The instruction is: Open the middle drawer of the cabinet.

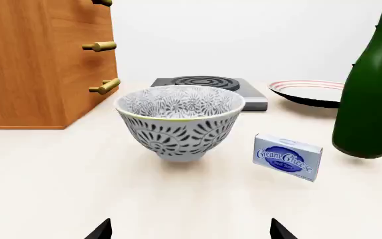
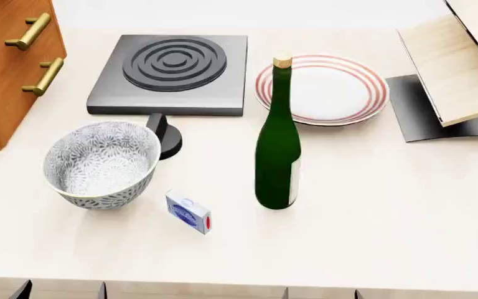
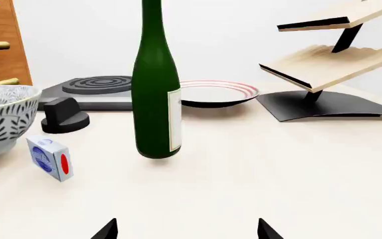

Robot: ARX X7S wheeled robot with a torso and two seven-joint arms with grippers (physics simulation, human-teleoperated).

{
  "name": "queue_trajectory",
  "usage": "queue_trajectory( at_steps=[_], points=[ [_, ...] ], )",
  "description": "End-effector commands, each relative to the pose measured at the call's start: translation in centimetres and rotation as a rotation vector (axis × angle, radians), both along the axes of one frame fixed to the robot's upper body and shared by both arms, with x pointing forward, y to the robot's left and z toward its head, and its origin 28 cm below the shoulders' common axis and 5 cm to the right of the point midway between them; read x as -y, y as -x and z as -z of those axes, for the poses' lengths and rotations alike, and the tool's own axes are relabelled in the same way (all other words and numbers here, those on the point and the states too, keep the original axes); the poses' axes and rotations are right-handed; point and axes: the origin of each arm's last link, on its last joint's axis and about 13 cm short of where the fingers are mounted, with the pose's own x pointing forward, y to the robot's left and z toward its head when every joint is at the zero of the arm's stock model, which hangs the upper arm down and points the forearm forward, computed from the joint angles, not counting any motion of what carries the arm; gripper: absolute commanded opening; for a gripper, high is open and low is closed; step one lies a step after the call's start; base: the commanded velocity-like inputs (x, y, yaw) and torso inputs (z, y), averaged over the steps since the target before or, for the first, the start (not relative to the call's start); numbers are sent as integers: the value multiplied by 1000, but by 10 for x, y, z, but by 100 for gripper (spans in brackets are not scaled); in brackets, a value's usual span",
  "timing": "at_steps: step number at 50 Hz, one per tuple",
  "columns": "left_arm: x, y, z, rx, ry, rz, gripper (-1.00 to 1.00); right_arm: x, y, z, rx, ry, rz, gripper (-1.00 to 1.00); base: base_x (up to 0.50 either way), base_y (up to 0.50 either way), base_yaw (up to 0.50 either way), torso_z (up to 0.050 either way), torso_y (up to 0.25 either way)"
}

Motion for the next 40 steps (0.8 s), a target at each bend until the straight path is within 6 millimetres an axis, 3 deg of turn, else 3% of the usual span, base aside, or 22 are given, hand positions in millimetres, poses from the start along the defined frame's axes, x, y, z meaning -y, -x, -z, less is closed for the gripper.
queue_trajectory(
  at_steps=[1,14,15,16,34,40],
  points=[
    [0,-2,-1,13,-11,-1,100,1,-2,0,-2,3,9,100,0,0,0,0,0],
    [1,-2,1,36,-86,-3,100,2,-1,-2,-3,-12,19,100,0,0,0,0,0],
    [0,0,7,123,-274,4,100,2,0,-5,15,-25,-2,100,0,0,0,0,0],
    [1,-1,1,37,-83,-4,100,2,-1,-2,-4,-12,19,100,0,0,0,0,0],
    [0,-2,2,26,-100,-4,100,3,1,-5,18,-20,8,100,0,0,0,0,0],
    [-1,-5,-4,79,-137,-23,100,2,-1,-16,55,-5,12,100,0,0,0,0,0]
  ],
)
